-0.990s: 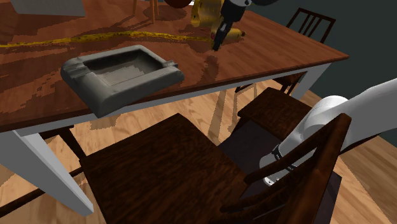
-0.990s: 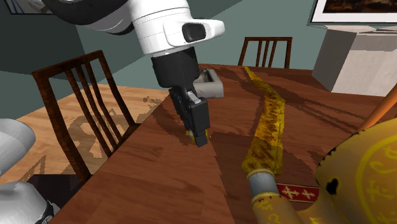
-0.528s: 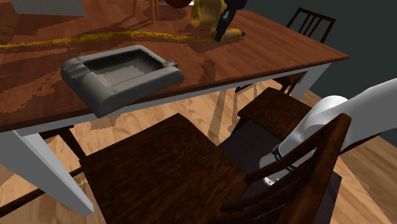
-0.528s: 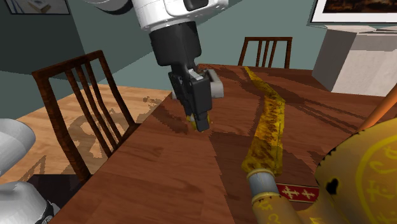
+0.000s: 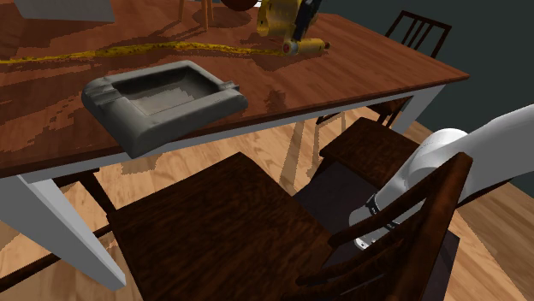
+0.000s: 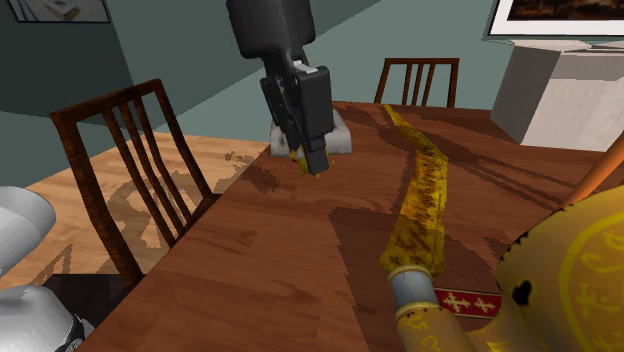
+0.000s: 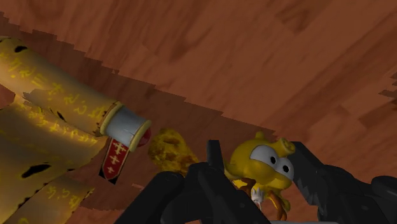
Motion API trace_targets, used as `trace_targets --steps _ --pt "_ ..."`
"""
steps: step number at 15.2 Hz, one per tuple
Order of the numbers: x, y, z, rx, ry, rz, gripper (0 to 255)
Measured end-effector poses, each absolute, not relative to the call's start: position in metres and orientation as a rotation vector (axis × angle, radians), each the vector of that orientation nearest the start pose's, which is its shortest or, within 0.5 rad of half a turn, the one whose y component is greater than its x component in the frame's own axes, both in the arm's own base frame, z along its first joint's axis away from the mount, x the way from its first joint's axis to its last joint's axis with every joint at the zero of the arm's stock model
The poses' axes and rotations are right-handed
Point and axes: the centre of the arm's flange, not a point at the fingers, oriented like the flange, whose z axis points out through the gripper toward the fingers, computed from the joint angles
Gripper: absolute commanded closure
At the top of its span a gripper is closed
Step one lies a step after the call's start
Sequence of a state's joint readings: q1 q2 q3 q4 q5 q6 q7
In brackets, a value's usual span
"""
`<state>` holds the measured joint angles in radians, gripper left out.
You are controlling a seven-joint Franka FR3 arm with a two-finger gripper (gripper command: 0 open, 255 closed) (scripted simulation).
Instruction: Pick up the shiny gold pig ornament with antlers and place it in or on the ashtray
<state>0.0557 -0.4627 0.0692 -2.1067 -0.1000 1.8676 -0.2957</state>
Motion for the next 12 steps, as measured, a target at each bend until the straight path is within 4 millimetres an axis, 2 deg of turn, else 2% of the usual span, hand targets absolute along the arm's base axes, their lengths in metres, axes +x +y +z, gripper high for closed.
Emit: trace_targets --steps 4,5,12 --pt "0.429 0.051 0.643 -3.194 -0.706 -0.345 255" --pt "0.43 0.058 0.644 -3.194 -0.707 -0.345 255" --pt "0.424 0.141 0.642 -3.195 -0.709 -0.345 255"
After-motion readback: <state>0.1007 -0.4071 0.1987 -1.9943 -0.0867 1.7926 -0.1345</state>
